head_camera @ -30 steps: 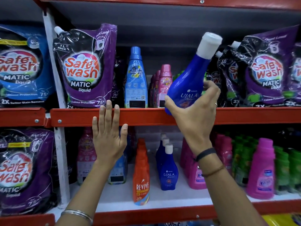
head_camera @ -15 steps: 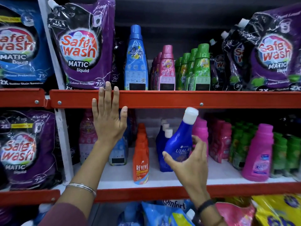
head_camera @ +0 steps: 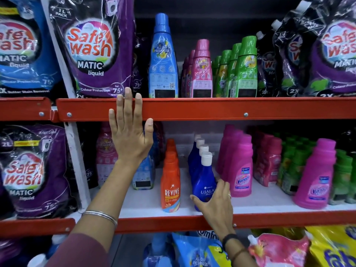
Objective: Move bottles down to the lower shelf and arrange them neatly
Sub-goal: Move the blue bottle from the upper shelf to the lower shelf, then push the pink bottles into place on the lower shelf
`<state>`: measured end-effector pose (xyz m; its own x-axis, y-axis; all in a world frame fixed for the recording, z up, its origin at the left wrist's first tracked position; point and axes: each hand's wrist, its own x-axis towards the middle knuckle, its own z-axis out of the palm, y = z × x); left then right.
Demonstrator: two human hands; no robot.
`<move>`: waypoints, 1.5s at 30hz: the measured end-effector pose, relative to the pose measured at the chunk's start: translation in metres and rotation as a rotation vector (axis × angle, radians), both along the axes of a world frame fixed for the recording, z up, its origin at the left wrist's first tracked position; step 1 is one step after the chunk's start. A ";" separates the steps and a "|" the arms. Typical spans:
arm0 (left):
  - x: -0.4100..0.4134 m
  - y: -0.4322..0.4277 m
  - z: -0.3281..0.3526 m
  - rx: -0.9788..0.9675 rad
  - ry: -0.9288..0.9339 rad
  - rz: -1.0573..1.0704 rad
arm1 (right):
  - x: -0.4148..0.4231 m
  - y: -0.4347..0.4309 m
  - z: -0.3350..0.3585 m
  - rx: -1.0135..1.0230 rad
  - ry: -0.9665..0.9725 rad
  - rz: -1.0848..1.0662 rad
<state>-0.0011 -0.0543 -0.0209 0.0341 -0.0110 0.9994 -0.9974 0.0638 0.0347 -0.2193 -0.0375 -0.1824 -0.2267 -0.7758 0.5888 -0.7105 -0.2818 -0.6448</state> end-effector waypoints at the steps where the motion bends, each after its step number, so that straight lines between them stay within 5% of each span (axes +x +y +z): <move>1: 0.000 -0.001 0.000 -0.005 -0.002 0.005 | 0.001 -0.001 -0.001 0.005 0.006 -0.003; 9: 0.000 -0.001 0.000 -0.001 -0.005 0.021 | -0.002 0.001 -0.008 0.012 0.061 -0.007; 14: -0.001 0.001 0.000 0.017 -0.003 0.026 | -0.034 0.008 0.001 -0.102 -0.123 0.026; 24: -0.018 0.009 0.000 0.071 0.074 -0.021 | -0.169 -0.021 0.028 -0.364 -0.196 -0.466; 45: -0.025 0.010 -0.001 0.096 0.116 0.000 | -0.254 -0.045 0.033 -0.128 -0.335 -0.518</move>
